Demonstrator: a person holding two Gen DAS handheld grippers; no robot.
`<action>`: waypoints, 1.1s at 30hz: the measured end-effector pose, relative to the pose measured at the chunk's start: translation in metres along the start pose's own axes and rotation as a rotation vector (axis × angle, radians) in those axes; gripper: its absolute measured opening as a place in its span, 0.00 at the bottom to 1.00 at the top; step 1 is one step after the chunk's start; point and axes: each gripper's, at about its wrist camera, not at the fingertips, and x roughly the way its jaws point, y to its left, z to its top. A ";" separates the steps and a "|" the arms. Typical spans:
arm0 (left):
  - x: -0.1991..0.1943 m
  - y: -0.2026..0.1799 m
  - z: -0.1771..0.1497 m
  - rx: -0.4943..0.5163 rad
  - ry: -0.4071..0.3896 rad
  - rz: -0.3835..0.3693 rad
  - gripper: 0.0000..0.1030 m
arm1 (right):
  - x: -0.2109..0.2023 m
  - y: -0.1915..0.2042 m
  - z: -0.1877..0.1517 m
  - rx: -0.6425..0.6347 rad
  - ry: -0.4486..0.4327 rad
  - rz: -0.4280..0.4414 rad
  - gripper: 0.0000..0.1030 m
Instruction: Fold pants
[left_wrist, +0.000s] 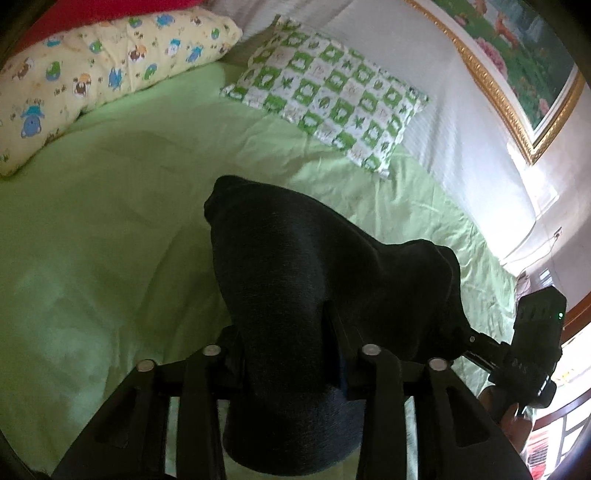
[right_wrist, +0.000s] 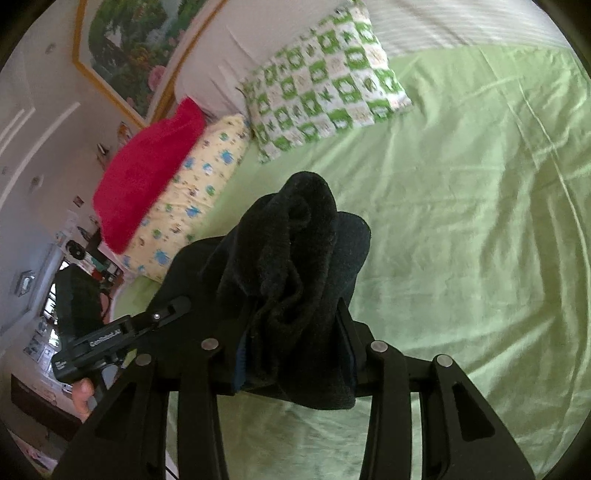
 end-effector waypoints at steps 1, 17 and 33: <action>0.000 0.002 -0.002 -0.004 0.002 0.004 0.50 | 0.002 -0.005 -0.001 0.014 0.008 -0.008 0.48; 0.010 0.013 -0.016 0.049 -0.024 0.135 0.82 | 0.012 -0.046 -0.009 0.084 0.018 0.008 0.67; -0.042 -0.019 -0.050 0.203 -0.080 0.305 0.86 | -0.046 0.026 -0.018 -0.213 -0.053 -0.041 0.85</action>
